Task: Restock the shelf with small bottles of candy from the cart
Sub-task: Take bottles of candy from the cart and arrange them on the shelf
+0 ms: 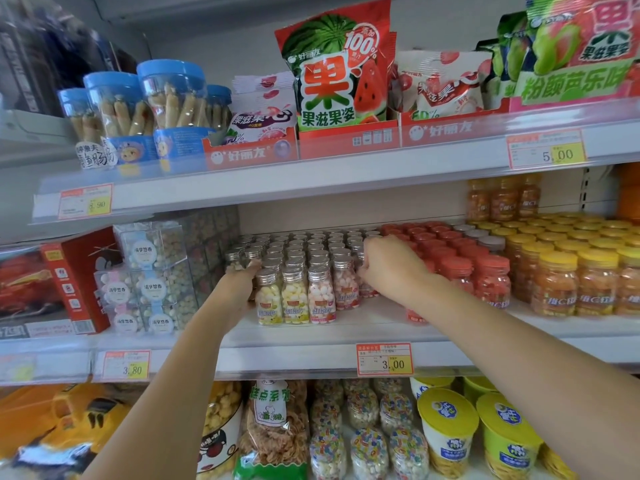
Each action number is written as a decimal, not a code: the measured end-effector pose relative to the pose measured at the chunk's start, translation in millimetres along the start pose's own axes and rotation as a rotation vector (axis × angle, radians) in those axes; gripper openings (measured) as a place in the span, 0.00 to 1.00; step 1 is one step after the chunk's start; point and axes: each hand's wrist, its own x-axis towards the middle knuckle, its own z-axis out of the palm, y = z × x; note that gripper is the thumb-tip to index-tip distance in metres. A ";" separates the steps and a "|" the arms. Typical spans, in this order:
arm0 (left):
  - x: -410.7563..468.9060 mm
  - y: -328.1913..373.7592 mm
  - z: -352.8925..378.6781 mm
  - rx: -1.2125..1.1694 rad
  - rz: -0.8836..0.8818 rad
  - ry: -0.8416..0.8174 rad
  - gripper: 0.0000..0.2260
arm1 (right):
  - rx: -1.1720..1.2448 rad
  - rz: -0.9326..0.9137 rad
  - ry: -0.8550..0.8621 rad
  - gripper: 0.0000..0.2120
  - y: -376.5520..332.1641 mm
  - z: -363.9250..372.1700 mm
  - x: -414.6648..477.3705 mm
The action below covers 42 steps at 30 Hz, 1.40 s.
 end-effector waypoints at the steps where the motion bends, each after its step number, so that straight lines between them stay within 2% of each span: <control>1: 0.0 -1.2 0.7 -0.005 -0.005 -0.001 0.14 | -0.002 -0.002 0.011 0.02 -2.8 1.1 0.2; 4: 1.5 -4.2 0.7 -0.013 0.010 -0.018 0.14 | -0.033 -0.037 0.003 0.05 -10.3 3.9 -0.9; 7: -1.7 -8.2 -3.0 0.015 0.055 -0.020 0.21 | -0.021 -0.061 -0.013 0.10 -13.5 2.7 -4.7; 9: -1.2 -11.9 -6.6 0.090 0.073 -0.045 0.30 | 0.042 -0.002 -0.035 0.18 -15.7 3.3 -6.0; 12: 11.7 -22.0 -11.0 0.223 0.064 -0.095 0.50 | 0.169 0.127 -0.165 0.31 -22.0 7.7 -6.9; 15: 1.1 -16.9 -8.8 0.289 0.057 -0.099 0.55 | 0.252 0.179 -0.271 0.35 -25.3 13.2 -10.5; 17: -25.6 -4.7 -2.8 0.315 0.081 -0.069 0.48 | 0.294 0.184 -0.251 0.32 -24.4 14.8 -15.6; 19: -41.9 -1.6 3.9 0.362 0.156 0.024 0.34 | 0.317 0.162 -0.211 0.29 -23.3 11.0 -23.1; 20: -49.3 -2.8 5.7 0.392 0.217 0.089 0.29 | 0.321 0.134 -0.177 0.26 -22.7 6.7 -27.8; 23: -90.1 -12.9 12.8 0.454 0.490 0.279 0.22 | 0.348 0.011 -0.004 0.07 -18.4 -10.3 -51.1; 24: -105.5 -19.1 17.6 0.419 0.585 0.298 0.18 | 0.350 -0.027 0.050 0.05 -16.0 -15.9 -63.2; 26: -141.8 -31.6 33.6 0.361 0.681 0.231 0.08 | 0.368 -0.072 0.092 0.07 -8.9 -22.3 -92.5; 27: -160.7 -39.7 43.9 0.359 0.696 0.162 0.08 | 0.398 -0.077 0.082 0.08 -3.6 -22.7 -110.3; 30: -199.4 -71.8 70.0 0.430 0.721 -0.088 0.17 | 0.452 -0.035 -0.009 0.09 16.5 -13.4 -161.9; 32: -217.4 -102.4 89.6 0.478 0.710 -0.246 0.19 | 0.448 0.036 -0.086 0.09 37.4 -0.5 -195.9; 34: -235.1 -137.5 108.9 0.540 0.634 -0.385 0.18 | 0.461 0.139 -0.160 0.09 64.8 17.7 -228.6; 37: -256.5 -198.6 138.3 0.532 0.423 -0.595 0.11 | 0.458 0.307 -0.317 0.10 114.5 56.9 -280.6; 40: -271.0 -271.6 165.9 0.608 0.284 -0.693 0.02 | 0.417 0.506 -0.527 0.16 162.1 100.6 -334.4; 42: -280.7 -316.8 182.4 0.696 0.176 -0.744 0.08 | 0.398 0.642 -0.656 0.22 189.5 127.9 -368.3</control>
